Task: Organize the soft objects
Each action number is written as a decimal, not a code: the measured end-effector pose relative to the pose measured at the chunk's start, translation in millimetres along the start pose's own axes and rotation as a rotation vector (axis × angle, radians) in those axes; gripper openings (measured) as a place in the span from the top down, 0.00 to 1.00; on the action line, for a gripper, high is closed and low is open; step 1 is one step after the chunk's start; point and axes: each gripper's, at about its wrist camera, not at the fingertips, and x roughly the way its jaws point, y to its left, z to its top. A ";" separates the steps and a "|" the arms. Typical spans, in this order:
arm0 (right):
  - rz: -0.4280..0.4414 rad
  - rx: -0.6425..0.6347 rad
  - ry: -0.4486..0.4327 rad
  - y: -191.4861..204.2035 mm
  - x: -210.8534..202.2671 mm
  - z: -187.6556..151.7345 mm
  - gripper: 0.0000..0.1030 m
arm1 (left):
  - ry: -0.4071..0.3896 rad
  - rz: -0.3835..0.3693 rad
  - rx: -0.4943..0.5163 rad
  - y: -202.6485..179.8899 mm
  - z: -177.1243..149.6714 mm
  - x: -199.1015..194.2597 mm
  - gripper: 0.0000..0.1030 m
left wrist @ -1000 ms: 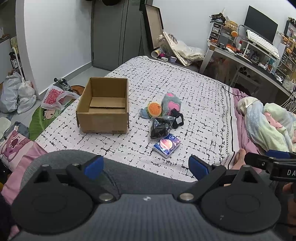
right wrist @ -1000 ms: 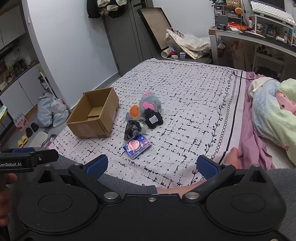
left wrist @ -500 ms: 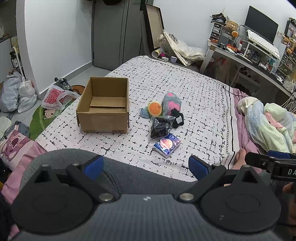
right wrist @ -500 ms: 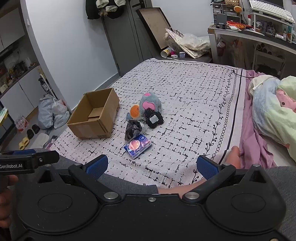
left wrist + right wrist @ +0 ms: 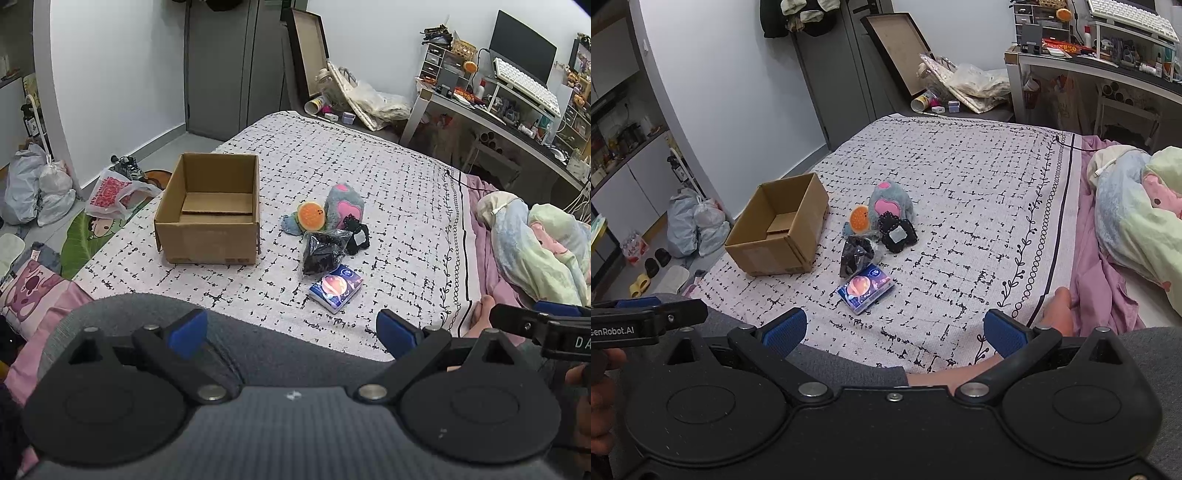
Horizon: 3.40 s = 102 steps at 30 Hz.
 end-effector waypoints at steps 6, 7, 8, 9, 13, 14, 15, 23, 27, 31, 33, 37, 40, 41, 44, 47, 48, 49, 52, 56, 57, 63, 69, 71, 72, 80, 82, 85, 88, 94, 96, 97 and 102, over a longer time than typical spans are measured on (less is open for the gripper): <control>0.005 -0.005 0.002 2.0 2.2 -0.3 0.00 | -0.001 0.006 0.001 0.2 0.8 0.3 0.05; 0.006 -0.006 0.003 2.2 2.9 -0.2 0.00 | 0.000 0.006 -0.002 0.9 1.3 0.6 0.05; 0.006 -0.006 0.005 2.3 3.8 -0.3 0.00 | 0.001 0.004 -0.006 1.4 1.4 1.1 0.05; 0.005 -0.006 0.008 2.3 4.7 -0.4 0.00 | 0.001 0.003 -0.008 2.2 1.8 1.4 0.05; 0.003 -0.010 0.015 2.8 8.5 -0.7 0.00 | 0.003 0.005 -0.015 4.5 3.0 4.5 0.05; 0.003 -0.010 0.016 2.7 9.4 -0.5 0.00 | 0.004 0.004 -0.016 4.4 3.2 5.4 0.05; 0.003 -0.010 0.017 2.4 10.5 -0.7 0.00 | 0.004 0.003 -0.017 4.4 3.3 6.5 0.05; 0.014 0.003 0.031 -1.9 22.4 2.4 0.00 | 0.005 -0.010 -0.022 1.8 6.2 15.8 0.06; 0.012 0.004 0.026 -3.5 29.6 8.4 0.00 | -0.005 -0.017 -0.014 -1.1 10.7 21.9 0.06; 0.035 0.021 0.017 -7.2 35.7 17.3 0.00 | -0.003 -0.020 -0.007 -3.5 16.7 30.4 0.06; 0.051 0.049 0.020 -11.4 39.9 22.3 0.00 | 0.002 -0.025 -0.010 -5.0 20.3 34.9 0.06; 0.060 0.096 0.014 -19.5 47.5 30.9 0.00 | 0.007 -0.031 -0.013 -8.9 28.2 43.3 0.06; 0.065 0.117 0.008 -25.6 52.0 35.6 0.00 | 0.010 -0.036 -0.016 -10.8 32.1 48.3 0.06; 0.067 0.126 0.008 -28.3 53.9 37.6 0.00 | 0.012 -0.035 -0.019 -11.5 33.9 50.7 0.07; 0.074 0.155 0.010 -36.8 59.1 43.7 0.00 | 0.017 -0.036 -0.038 -12.3 38.4 57.5 0.08; 0.087 0.190 0.013 -45.1 65.7 49.9 0.00 | 0.017 -0.041 -0.050 -14.1 42.9 63.6 0.10; 0.093 0.204 0.018 -47.8 68.8 52.0 0.00 | 0.016 -0.043 -0.052 -14.8 44.2 65.1 0.10; 0.098 0.220 0.024 -50.0 72.3 54.2 0.00 | 0.014 -0.044 -0.054 -15.6 45.6 67.1 0.12; 0.108 0.252 0.047 -52.9 84.1 61.8 0.01 | 0.015 -0.045 -0.070 -17.1 50.2 74.2 0.14; 0.130 0.291 0.067 -54.6 97.3 72.2 0.04 | 0.035 -0.051 -0.096 -16.4 57.9 88.5 0.21; 0.138 0.316 0.075 -56.3 102.0 74.3 0.05 | 0.040 -0.055 -0.103 -16.6 59.4 91.9 0.22; 0.184 0.427 0.118 -61.0 138.5 67.1 0.25 | 0.087 -0.079 -0.139 -17.2 70.5 124.2 0.28; 0.228 0.525 0.203 -66.3 176.5 46.8 0.38 | 0.162 -0.087 -0.179 -13.9 74.0 161.7 0.33; 0.230 0.538 0.225 -64.3 185.5 42.0 0.40 | 0.184 -0.084 -0.194 -13.3 74.3 174.7 0.34; 0.234 0.545 0.233 -63.1 189.5 39.7 0.40 | 0.193 -0.081 -0.199 -13.2 74.6 181.2 0.34; 0.244 0.578 0.313 -53.7 220.5 23.9 0.44 | 0.232 -0.087 -0.233 -12.2 80.3 226.1 0.34; 0.242 0.589 0.330 -54.0 228.0 20.9 0.49 | 0.239 -0.088 -0.239 -11.8 80.2 236.0 0.34; 0.251 0.606 0.350 -53.5 236.5 16.2 0.58 | 0.251 -0.111 -0.264 -8.7 76.7 249.0 0.34; 0.242 0.607 0.361 -51.1 245.1 13.5 0.60 | 0.256 -0.124 -0.294 -4.3 71.7 261.4 0.34; 0.221 0.617 0.392 -47.1 260.0 8.9 0.59 | 0.253 -0.139 -0.306 -3.6 65.7 280.7 0.34; 0.217 0.618 0.395 -46.1 263.4 7.8 0.59 | 0.256 -0.123 -0.300 -5.0 63.1 285.4 0.39; 0.216 0.620 0.393 -45.6 265.0 7.6 0.59 | 0.254 -0.109 -0.302 -5.0 62.2 286.8 0.42; 0.223 0.621 0.379 -42.6 271.8 8.0 0.58 | 0.276 -0.099 -0.346 4.5 58.1 292.5 0.55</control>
